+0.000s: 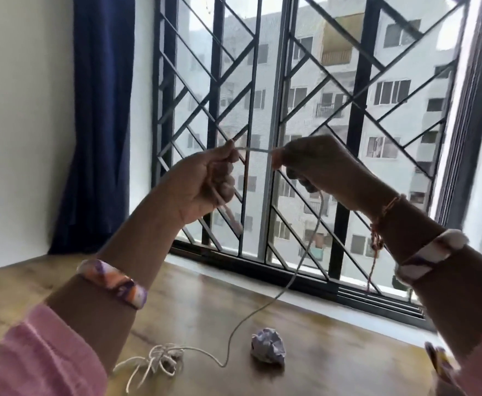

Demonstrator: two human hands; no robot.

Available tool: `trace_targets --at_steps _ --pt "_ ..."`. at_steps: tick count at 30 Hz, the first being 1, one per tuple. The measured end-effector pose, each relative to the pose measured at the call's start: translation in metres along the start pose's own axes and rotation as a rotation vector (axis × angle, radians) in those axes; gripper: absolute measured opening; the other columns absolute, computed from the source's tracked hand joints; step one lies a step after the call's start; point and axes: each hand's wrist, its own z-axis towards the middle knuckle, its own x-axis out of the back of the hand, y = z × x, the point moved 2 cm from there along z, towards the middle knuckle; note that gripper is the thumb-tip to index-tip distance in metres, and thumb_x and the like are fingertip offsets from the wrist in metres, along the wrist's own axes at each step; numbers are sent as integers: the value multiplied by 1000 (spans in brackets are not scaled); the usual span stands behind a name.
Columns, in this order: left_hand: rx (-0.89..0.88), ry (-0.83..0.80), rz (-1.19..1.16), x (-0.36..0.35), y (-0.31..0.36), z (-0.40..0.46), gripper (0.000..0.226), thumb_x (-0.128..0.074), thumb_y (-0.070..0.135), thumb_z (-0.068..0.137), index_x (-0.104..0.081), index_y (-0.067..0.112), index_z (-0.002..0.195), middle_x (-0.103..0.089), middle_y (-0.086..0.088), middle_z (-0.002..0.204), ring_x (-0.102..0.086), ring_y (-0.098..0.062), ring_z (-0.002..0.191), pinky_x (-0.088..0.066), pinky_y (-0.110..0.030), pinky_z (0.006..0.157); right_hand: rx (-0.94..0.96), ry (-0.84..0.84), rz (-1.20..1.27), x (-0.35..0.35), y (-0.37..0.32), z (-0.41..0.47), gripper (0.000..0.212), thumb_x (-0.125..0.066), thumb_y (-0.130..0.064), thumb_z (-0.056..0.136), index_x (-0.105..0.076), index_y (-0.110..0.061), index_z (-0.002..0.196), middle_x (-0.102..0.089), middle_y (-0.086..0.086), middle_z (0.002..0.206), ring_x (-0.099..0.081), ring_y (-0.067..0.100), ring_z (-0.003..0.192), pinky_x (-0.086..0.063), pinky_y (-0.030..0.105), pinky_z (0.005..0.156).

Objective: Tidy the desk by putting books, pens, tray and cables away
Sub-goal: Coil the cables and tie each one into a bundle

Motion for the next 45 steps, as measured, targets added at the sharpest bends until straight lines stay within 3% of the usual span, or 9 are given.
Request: trace_targets --at_steps 9,15,22,26,29,31,36,39,45 --pt "-334 333 -815 89 47 17 29 -35 2 94 -48 6 68 -51 -1 53 -43 -9 39 -37 -17 42 -215 -67 117 -57 69 -12 29 -56 -27 88 -60 -10 65 -42 0 52 -34 6 40 -29 16 38" --pt "-260 629 -511 168 30 38 25 -28 21 101 -51 23 89 -66 15 56 -55 -4 66 -44 -27 69 -100 -15 -46 -107 67 29 27 -61 -22 88 -69 -3 72 -40 -10 38 -33 1 32 -22 8 37" --pt "-331 917 -472 265 33 53 52 -32 46 98 -44 5 127 -59 -5 82 -60 -13 63 -54 -20 51 109 -102 -525 -152 62 65 25 -65 -44 80 -65 -21 71 -61 -9 58 -53 -2 48 -47 20 48" --pt "-491 1009 765 267 13 55 50 -38 44 95 -57 -2 97 -69 -20 93 -66 -33 83 -52 -40 74 212 -22 -623 -159 52 74 29 -62 -42 85 -71 -16 76 -61 -4 54 -53 5 44 -48 24 46" --pt "-588 575 1567 243 -10 46 45 -45 44 94 -59 2 89 -66 -12 73 -62 -27 67 -42 -33 60 283 124 -660 -143 44 80 30 -64 -35 85 -71 -10 71 -55 -12 47 -44 -10 38 -36 4 44" --pt "-460 196 1654 228 -26 44 55 -39 53 91 -63 5 80 -60 -4 63 -63 -25 62 -42 -28 60 254 201 -744 -132 41 80 33 -62 -41 84 -73 -11 76 -67 2 58 -57 5 46 -48 18 49" --pt "-83 -294 944 202 -39 40 76 -25 90 62 -54 20 52 -41 10 40 -31 -4 35 -30 -15 41 147 321 -877 -108 52 67 43 -53 -56 83 -73 -19 80 -67 7 64 -63 25 58 -52 33 52" --pt "79 -496 474 183 -33 33 46 -46 61 75 -53 21 54 -40 2 51 -28 -7 41 -26 -14 39 41 289 -813 -98 67 60 45 -55 -50 83 -73 -9 76 -56 2 50 -52 18 48 -41 16 46" --pt "40 -90 -462 170 -23 45 23 -49 25 84 -54 16 63 -51 6 43 -46 -2 40 -36 -12 43 -32 193 -654 -100 88 46 63 -43 -59 81 -68 -3 67 -58 8 49 -43 5 34 -35 16 35"
